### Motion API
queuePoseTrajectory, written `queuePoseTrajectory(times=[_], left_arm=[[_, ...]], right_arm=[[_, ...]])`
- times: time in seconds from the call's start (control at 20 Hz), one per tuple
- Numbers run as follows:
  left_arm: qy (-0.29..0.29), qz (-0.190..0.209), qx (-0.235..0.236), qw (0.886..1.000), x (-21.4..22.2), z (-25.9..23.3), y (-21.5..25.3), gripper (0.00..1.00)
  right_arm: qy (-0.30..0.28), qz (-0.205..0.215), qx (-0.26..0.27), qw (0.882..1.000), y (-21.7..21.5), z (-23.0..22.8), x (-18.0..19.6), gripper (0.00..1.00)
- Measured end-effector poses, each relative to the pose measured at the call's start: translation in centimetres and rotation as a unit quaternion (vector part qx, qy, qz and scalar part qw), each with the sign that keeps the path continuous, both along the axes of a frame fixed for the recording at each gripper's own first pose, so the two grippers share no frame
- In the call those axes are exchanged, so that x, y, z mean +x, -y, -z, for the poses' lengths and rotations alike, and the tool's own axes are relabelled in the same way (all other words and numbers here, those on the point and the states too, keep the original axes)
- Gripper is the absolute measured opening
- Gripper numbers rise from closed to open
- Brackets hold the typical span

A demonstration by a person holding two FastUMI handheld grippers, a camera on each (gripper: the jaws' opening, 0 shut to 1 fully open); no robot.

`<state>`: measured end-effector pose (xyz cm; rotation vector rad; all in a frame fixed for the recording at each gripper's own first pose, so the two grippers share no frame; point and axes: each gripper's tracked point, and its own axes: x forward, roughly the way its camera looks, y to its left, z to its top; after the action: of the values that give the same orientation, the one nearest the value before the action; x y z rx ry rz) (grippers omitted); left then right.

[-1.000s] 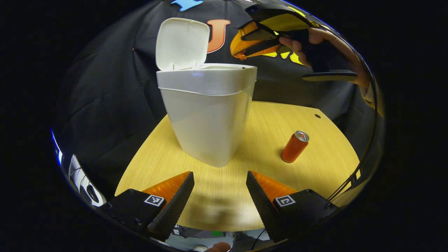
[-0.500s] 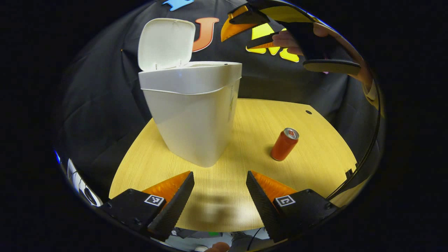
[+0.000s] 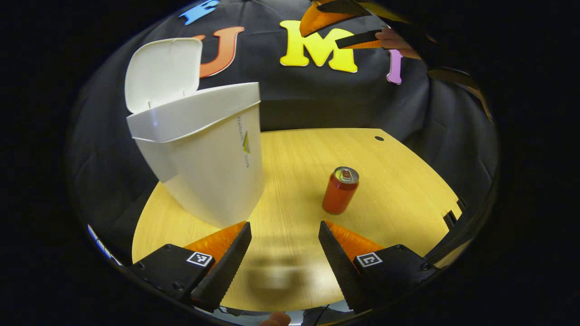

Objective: Press the lid of the desktop garbage bin to open it, pick up the crumpled paper on the desktop and throw it into the bin, then pick up the pop can on the desktop and drop it into the bin, and finally close the garbage bin lid.

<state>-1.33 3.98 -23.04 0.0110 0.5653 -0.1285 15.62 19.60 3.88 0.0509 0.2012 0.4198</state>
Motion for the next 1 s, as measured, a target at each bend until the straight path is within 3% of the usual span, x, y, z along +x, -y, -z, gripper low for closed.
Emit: queuePoseTrajectory(times=[0.35, 0.4, 0.5, 0.7, 1.0], left_arm=[[0.000, 0.028, -0.004, 1.000, 2.5, 2.1, 5.6, 0.99], [0.004, 0.028, -0.001, 1.000, 3.0, 2.5, 6.1, 0.99], [0.007, 0.033, -0.010, 0.999, 4.1, 3.5, 7.6, 0.99], [0.009, 0.039, -0.015, 0.999, 6.2, 5.6, 10.0, 0.99], [0.008, 0.036, -0.020, 0.999, 10.0, 7.9, 11.9, 0.99]], right_arm=[[-0.018, 0.074, 0.005, 0.997, 8.8, 1.8, -0.5, 0.96], [-0.018, 0.082, 0.002, 0.996, 10.0, 2.1, -0.7, 0.92], [-0.024, 0.090, -0.008, 0.996, 12.0, 3.2, -1.0, 0.96], [-0.057, 0.113, -0.025, 0.992, 15.9, 6.2, -1.2, 0.92], [-0.081, 0.121, -0.057, 0.988, 18.2, 8.5, -1.2, 0.96]])
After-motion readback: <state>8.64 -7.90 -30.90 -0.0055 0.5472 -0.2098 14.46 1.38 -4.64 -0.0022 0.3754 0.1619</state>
